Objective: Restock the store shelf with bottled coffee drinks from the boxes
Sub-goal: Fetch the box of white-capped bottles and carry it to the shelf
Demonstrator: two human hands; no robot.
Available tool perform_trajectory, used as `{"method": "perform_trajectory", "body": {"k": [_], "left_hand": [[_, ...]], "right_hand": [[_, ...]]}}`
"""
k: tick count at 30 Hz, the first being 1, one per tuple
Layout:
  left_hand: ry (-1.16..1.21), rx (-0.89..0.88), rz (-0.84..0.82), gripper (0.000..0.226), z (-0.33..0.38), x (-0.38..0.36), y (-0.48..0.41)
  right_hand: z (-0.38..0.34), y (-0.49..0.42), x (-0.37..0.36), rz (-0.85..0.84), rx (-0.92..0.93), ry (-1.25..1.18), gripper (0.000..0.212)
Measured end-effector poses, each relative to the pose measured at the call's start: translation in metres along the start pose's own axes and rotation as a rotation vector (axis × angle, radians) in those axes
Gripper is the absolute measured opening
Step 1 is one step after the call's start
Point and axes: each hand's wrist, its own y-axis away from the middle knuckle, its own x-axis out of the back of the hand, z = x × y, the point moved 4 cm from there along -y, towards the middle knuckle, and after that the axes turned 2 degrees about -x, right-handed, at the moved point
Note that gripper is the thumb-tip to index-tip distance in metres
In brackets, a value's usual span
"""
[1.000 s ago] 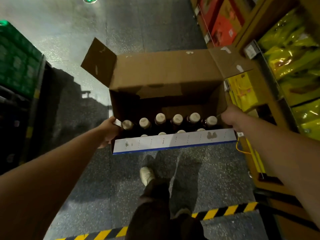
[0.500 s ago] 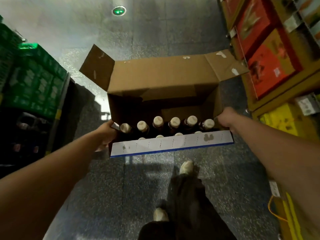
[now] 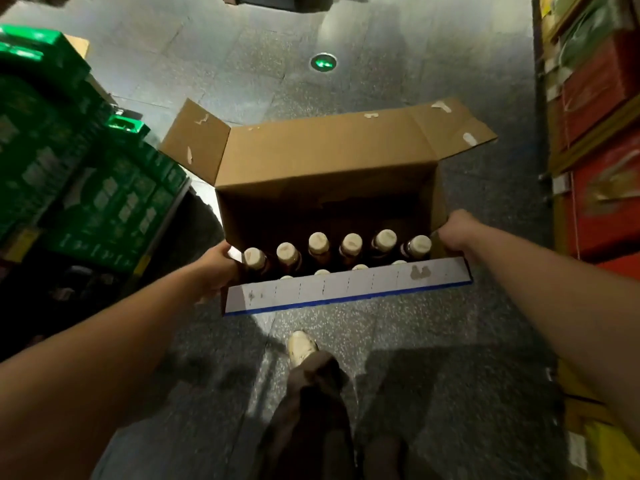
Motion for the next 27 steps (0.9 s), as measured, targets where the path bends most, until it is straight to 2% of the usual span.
{"method": "perform_trajectory", "body": {"k": [4,8,13,18,23,27], "left_hand": [[-0.01,-0.041,0.037,0.052,0.062,0.043,-0.067],[-0.027,-0.046,0.073,0.052,0.123,0.084,-0.126],[0.046,-0.001,0.123,0.044,0.186,0.125,-0.203],[0.171,0.037,0.185,0.054,0.241,0.156,-0.277],[0.276,0.025,0.252,0.031,0.288,0.197,-0.347],[0.343,0.049,0.296,0.03,0.317,0.238,-0.409]], "right_hand": [[-0.084,-0.061,0.014,-0.015,0.0,-0.021,0.026],[-0.166,-0.118,0.029,-0.047,0.015,-0.048,0.03],[-0.273,-0.214,0.042,-0.1,0.068,0.019,0.023],[-0.388,-0.307,0.057,-0.137,0.146,0.113,0.023],[-0.508,-0.368,0.074,-0.105,0.261,0.291,0.026],[-0.608,-0.416,0.071,-0.093,0.34,0.377,0.024]]}}
